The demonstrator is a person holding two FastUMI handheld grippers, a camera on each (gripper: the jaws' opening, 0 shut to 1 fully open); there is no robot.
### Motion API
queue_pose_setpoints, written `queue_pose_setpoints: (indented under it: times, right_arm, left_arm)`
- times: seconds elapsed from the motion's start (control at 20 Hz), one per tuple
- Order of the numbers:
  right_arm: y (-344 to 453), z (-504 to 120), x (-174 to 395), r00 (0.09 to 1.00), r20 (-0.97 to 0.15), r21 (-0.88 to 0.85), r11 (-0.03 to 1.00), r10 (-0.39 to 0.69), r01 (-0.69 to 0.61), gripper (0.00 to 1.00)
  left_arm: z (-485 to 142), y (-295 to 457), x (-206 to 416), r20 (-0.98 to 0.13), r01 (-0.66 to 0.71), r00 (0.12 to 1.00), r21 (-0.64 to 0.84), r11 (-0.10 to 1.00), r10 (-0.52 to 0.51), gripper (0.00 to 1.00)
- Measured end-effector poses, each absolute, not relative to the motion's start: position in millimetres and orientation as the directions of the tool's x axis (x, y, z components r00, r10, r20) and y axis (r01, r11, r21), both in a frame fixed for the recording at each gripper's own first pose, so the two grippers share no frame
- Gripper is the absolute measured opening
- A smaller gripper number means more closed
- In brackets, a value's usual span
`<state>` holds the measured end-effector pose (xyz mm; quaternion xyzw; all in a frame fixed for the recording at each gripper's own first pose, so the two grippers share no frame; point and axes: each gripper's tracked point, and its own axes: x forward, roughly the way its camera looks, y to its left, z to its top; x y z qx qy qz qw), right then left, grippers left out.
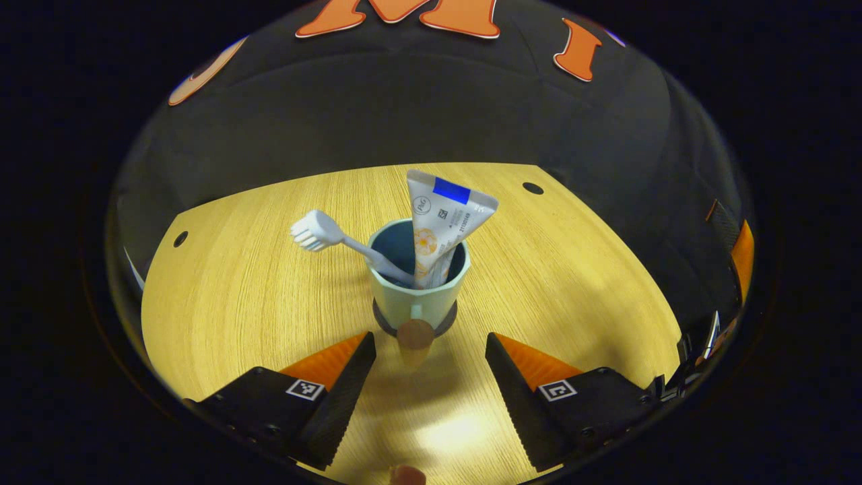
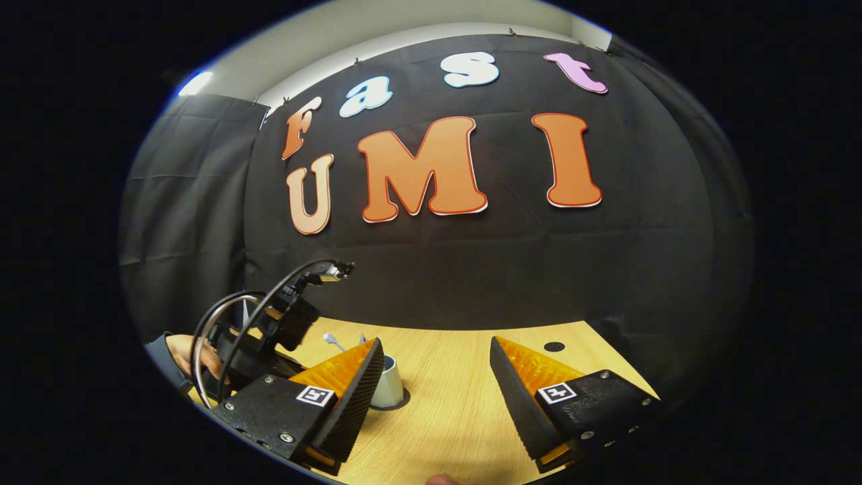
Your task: Put the toothbrush and toothpaste on the desktop into the cup, then pick up the cup and place it on the coaster on the desktop.
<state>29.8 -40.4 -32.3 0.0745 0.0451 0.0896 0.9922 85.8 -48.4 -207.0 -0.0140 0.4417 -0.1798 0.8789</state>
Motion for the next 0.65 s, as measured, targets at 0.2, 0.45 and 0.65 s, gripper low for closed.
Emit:
queue_pose_setpoints:
  times: [0.2,0.45,0.65]
  right_arm:
    - [-35,-21,34,0.987,-0.042,0.142,0.979,0.155,-0.147,0.94]
    - [-24,-12,39,0.989,0.01,0.128,0.981,0.146,-0.146,0.94]
    - [-17,-1,42,0.99,0.045,0.109,0.985,0.133,-0.137,0.94]
  left_arm:
    - [-176,-37,98,-0.678,0.307,0.682,-0.075,0.949,-0.275,0.99]
    - [-156,-7,121,-0.545,0.249,0.815,0.018,0.968,-0.199,0.98]
    - [-126,13,153,-0.324,0.116,0.941,0.04,0.993,-0.097,0.99]
